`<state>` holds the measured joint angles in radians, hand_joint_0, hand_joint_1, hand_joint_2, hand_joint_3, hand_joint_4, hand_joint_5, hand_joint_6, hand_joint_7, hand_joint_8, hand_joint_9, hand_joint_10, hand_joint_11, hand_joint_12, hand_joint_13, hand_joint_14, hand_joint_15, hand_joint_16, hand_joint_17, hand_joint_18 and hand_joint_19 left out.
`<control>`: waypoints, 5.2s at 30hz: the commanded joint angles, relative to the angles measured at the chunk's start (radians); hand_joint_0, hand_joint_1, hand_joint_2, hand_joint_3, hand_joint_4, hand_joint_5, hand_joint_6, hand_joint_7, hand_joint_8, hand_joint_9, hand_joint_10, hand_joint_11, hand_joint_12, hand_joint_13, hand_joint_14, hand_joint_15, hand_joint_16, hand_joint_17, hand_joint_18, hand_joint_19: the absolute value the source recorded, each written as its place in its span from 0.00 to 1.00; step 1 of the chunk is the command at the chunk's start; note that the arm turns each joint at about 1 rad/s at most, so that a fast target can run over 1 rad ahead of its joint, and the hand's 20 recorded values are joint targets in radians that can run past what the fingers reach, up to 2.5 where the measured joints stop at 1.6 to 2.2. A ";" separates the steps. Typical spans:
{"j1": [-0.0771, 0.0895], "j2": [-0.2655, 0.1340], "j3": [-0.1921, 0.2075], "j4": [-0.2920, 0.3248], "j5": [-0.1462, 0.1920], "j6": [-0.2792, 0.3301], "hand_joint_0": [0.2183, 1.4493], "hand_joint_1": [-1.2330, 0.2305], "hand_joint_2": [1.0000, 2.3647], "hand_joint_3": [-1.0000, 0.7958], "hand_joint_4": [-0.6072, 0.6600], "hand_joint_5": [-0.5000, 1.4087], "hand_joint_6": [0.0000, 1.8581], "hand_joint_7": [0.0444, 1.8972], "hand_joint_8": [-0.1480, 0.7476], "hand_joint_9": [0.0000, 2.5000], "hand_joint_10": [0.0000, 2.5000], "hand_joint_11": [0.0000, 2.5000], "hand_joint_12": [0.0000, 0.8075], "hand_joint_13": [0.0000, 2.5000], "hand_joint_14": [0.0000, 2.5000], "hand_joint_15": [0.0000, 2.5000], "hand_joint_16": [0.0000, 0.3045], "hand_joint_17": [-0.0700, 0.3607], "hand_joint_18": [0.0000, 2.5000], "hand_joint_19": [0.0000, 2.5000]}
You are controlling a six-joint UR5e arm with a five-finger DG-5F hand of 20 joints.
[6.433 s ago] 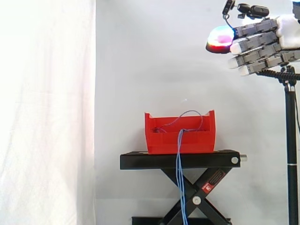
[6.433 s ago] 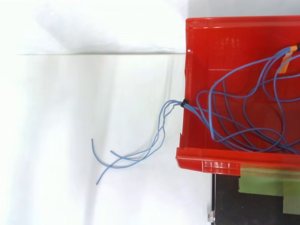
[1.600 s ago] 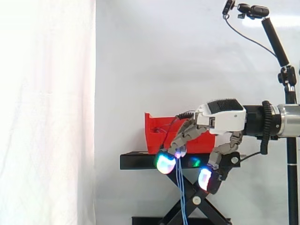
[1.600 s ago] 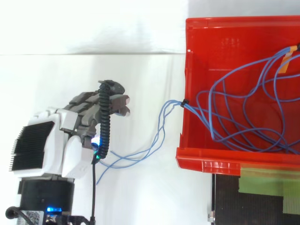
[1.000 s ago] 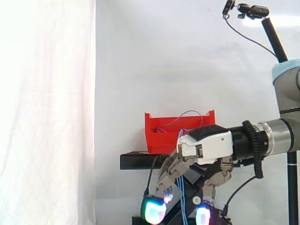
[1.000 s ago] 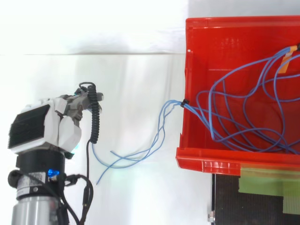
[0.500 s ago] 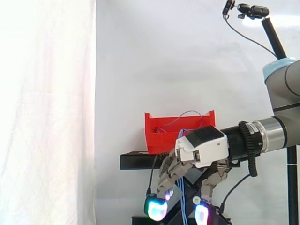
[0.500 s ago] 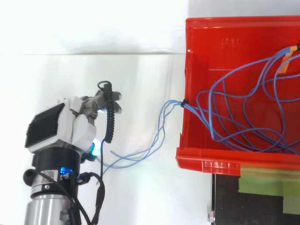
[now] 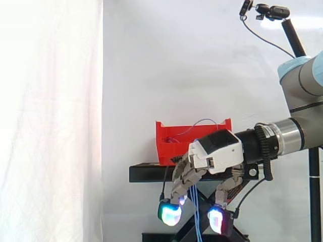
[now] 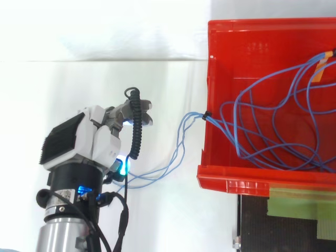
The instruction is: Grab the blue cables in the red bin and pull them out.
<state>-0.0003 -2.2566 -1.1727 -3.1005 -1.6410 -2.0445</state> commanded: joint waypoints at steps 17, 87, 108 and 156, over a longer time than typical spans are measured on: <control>-0.024 0.000 0.140 -0.135 -0.005 -0.116 0.44 0.18 0.00 0.00 0.67 0.58 0.01 0.23 0.47 0.33 0.01 0.37 0.46 0.32 0.01 0.27 0.15 0.40 0.23 0.21; -0.087 0.006 0.194 -0.208 -0.043 -0.217 0.43 0.17 0.00 0.00 0.67 0.61 0.01 0.29 0.48 0.32 0.01 0.37 0.47 0.31 0.01 0.26 0.16 0.41 0.23 0.21; -0.099 0.006 0.202 -0.188 -0.053 -0.250 0.44 0.16 0.00 0.00 0.58 0.70 0.00 0.38 0.46 0.33 0.01 0.37 0.46 0.31 0.01 0.26 0.15 0.41 0.23 0.21; -0.129 0.006 0.182 -0.119 -0.099 -0.254 0.44 0.16 0.00 0.00 0.50 0.70 0.01 0.36 0.43 0.33 0.01 0.33 0.44 0.31 0.01 0.27 0.15 0.40 0.23 0.22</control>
<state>-0.1283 -2.2504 -0.9905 -3.2200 -1.7372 -2.2984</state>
